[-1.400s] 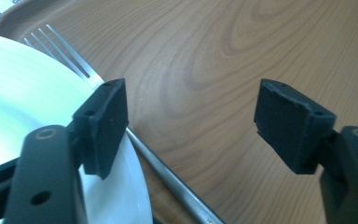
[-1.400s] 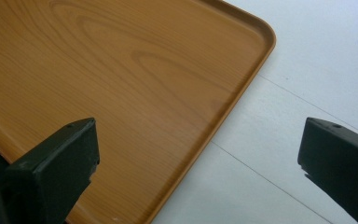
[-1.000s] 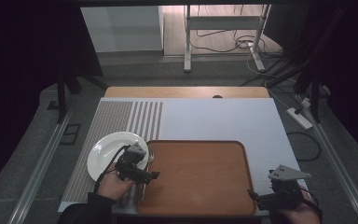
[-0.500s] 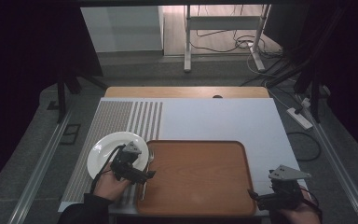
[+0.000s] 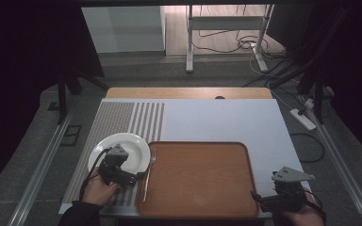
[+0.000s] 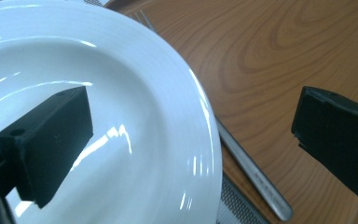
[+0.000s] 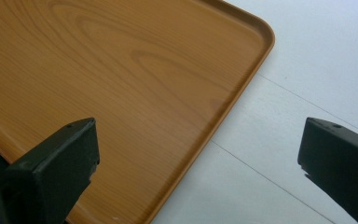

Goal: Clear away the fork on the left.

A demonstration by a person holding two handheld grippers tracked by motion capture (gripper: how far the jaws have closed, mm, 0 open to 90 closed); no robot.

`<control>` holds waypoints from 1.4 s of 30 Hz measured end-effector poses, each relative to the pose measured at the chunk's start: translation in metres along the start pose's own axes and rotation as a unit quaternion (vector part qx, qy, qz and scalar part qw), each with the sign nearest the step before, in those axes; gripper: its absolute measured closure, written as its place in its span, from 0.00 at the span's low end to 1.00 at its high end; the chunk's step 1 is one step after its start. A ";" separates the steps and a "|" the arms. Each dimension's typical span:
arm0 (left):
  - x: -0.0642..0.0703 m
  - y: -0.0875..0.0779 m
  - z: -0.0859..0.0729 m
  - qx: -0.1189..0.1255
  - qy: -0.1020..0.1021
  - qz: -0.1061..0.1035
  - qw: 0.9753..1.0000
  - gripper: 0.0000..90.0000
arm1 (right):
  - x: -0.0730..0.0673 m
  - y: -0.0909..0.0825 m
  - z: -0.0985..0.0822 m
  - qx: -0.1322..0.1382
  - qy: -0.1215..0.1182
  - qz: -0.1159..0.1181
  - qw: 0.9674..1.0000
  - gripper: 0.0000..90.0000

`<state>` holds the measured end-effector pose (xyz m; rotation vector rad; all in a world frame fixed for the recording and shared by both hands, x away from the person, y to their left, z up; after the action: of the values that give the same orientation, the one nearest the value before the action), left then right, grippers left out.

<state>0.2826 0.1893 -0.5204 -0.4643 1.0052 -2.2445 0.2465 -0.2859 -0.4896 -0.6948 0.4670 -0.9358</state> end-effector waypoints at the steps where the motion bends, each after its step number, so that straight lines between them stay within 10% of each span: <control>1: 0.000 -0.002 -0.002 0.000 0.000 0.001 1.000 0.00 | 0.000 0.000 0.000 0.000 0.000 0.000 1.000 0.00; 42: -0.007 -0.048 -0.050 0.037 -0.047 0.035 0.998 0.00 | 0.001 0.000 0.001 0.000 0.011 -0.002 1.000 0.00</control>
<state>0.2413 0.2456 -0.5169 -0.4902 0.8733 -2.1678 0.2475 -0.2863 -0.4896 -0.6865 0.4841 -0.9485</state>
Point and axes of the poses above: each handheld gripper's, and its own axes: y roughly forward along the jaws, z roughly out of its top, x roughly to its right, the point moved 4 cm from there along y, roughly forward along the jaws, and after that the axes turned 10 degrees about y, right-handed, at the moved point
